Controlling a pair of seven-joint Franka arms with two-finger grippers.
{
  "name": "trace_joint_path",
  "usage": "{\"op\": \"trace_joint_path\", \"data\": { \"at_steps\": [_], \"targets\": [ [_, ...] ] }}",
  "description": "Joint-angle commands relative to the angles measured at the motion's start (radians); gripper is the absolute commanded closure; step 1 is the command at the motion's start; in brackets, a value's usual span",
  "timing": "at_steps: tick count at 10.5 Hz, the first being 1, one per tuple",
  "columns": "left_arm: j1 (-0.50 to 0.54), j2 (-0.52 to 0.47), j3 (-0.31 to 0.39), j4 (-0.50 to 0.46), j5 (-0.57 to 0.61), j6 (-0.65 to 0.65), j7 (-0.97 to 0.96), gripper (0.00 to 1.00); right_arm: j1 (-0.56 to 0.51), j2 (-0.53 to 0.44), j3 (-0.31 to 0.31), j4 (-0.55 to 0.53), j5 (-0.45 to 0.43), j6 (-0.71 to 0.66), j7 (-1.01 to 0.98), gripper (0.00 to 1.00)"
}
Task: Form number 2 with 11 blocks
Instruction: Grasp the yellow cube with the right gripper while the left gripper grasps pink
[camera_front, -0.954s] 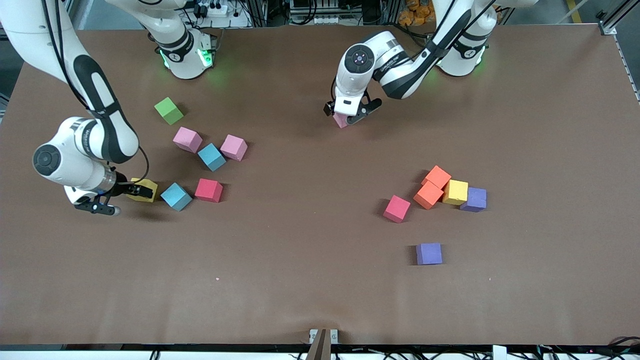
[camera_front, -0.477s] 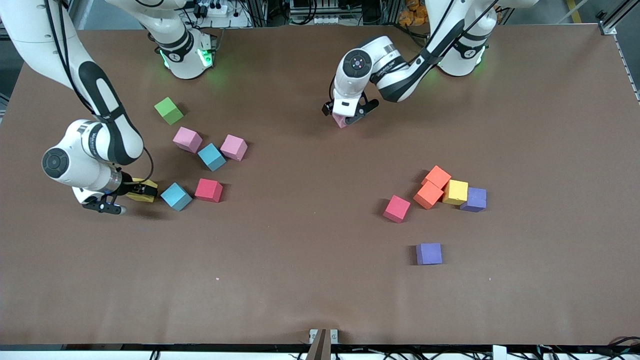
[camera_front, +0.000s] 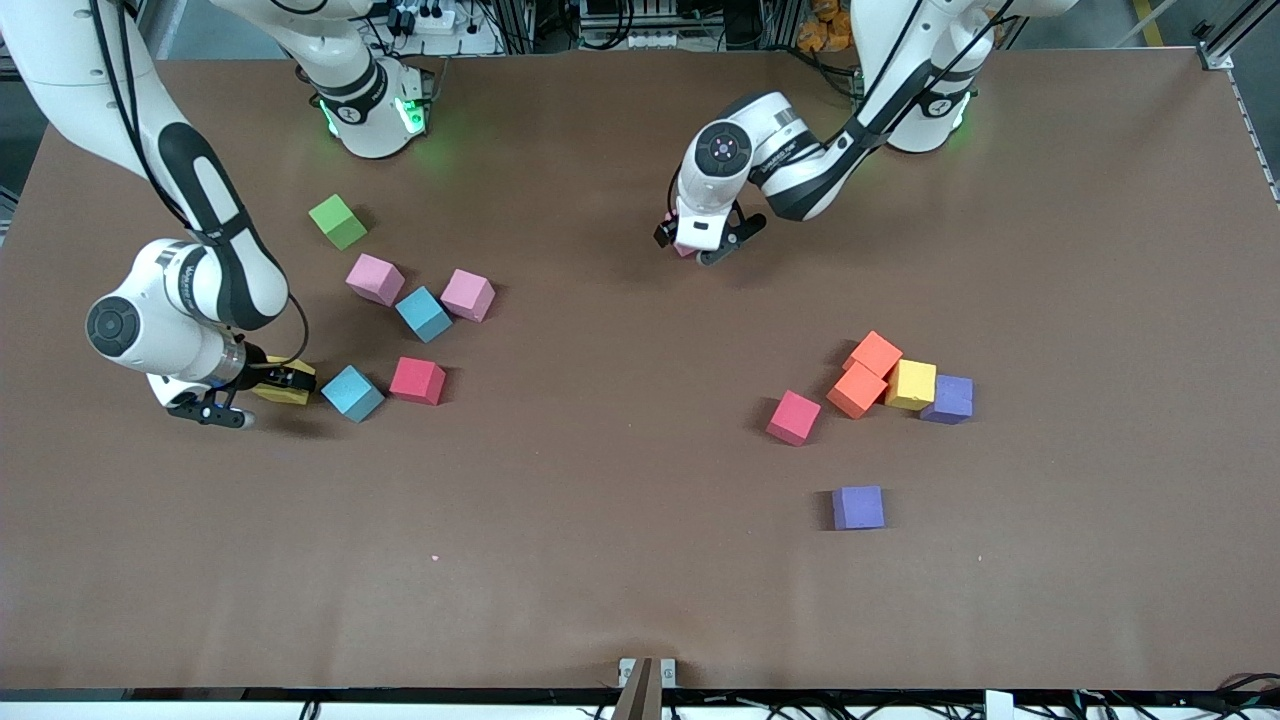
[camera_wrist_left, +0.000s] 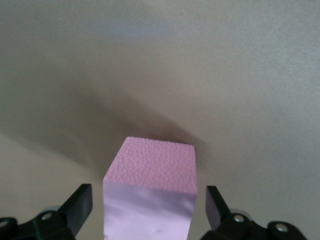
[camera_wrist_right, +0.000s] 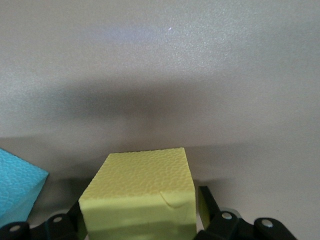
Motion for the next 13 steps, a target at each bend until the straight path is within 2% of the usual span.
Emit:
{"op": "trace_joint_path", "data": {
  "at_steps": [1, 2, 3, 4, 5, 7, 9, 10, 12, 13],
  "targets": [
    [-0.032, 0.023, 0.018, 0.009, 0.034, 0.05, -0.039, 0.39, -0.007, -0.043, 0.009, -0.014, 0.055, -0.052, 0.01, 0.78],
    [-0.045, 0.02, 0.018, 0.016, 0.034, 0.056, -0.039, 0.53, -0.005, -0.081, 0.009, -0.009, 0.06, -0.107, 0.01, 0.79],
    [-0.053, 0.015, 0.018, 0.022, 0.043, 0.057, -0.036, 0.76, -0.004, -0.125, 0.007, 0.007, 0.06, -0.185, 0.01, 0.79],
    [-0.062, 0.009, 0.018, 0.022, 0.081, 0.057, -0.025, 0.96, -0.005, -0.158, 0.007, 0.035, 0.06, -0.257, 0.01, 0.79],
    [-0.065, 0.003, 0.017, 0.026, 0.133, 0.056, -0.019, 1.0, -0.005, -0.182, 0.007, 0.072, 0.06, -0.339, 0.01, 0.78],
    [-0.111, 0.004, 0.021, 0.081, 0.221, 0.05, 0.045, 1.0, -0.005, -0.203, 0.007, 0.141, 0.062, -0.456, 0.01, 0.77],
    [-0.162, 0.017, 0.059, 0.115, 0.214, 0.03, 0.297, 1.0, -0.002, -0.201, 0.008, 0.158, 0.065, -0.481, 0.01, 0.77],
    [-0.208, 0.035, 0.098, 0.141, 0.212, 0.027, 0.35, 1.0, 0.001, -0.201, 0.009, 0.158, 0.065, -0.481, 0.01, 0.77],
    [-0.265, 0.101, 0.109, 0.2, 0.212, 0.025, 0.38, 1.0, 0.019, -0.203, 0.009, 0.158, 0.077, -0.481, 0.03, 0.77],
    [-0.294, 0.104, 0.142, 0.21, 0.205, 0.024, 0.427, 1.0, 0.027, -0.203, 0.009, 0.158, 0.079, -0.481, 0.044, 0.77]
  ]
}}
